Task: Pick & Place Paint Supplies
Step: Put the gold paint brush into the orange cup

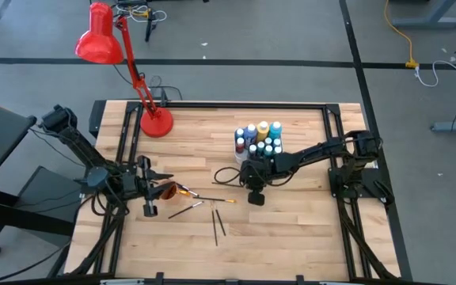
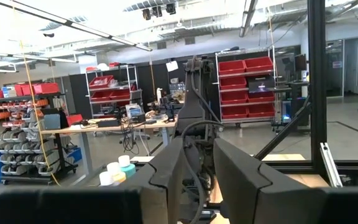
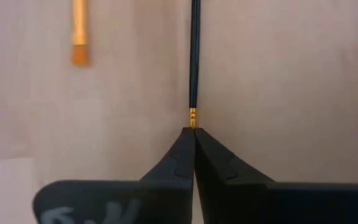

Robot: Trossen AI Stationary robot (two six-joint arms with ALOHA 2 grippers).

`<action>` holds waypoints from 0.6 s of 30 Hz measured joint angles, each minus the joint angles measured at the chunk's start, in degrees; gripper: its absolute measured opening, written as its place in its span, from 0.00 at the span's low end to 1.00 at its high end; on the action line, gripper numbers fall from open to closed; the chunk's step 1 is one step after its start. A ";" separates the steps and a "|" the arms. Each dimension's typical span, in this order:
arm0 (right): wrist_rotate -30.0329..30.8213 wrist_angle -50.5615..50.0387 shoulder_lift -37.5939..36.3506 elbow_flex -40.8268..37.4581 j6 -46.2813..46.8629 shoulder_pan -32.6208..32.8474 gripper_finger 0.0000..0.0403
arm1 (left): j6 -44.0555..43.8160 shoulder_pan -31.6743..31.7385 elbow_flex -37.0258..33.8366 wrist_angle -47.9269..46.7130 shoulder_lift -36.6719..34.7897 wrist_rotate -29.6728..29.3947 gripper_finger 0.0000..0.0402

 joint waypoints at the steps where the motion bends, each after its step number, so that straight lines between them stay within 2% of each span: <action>1: -0.23 -0.19 -0.51 0.39 -0.11 0.48 0.01 | 0.00 0.00 0.00 -0.02 0.00 -0.02 0.24; 5: -1.04 -0.77 -3.24 2.49 -2.69 2.26 0.00 | 0.00 -0.01 0.00 -0.29 0.00 0.00 0.24; 9: 2.45 -0.73 -4.68 3.25 -4.84 3.53 0.00 | -1.54 0.00 0.00 -1.81 0.00 0.63 0.24; 14: 3.74 0.74 -5.03 3.57 -6.58 5.38 0.00 | -8.08 1.48 0.00 -4.32 0.00 7.04 0.24; 18: 3.79 0.82 -4.97 5.09 -17.24 7.39 0.00 | -11.44 4.07 0.09 -6.07 0.00 12.35 0.24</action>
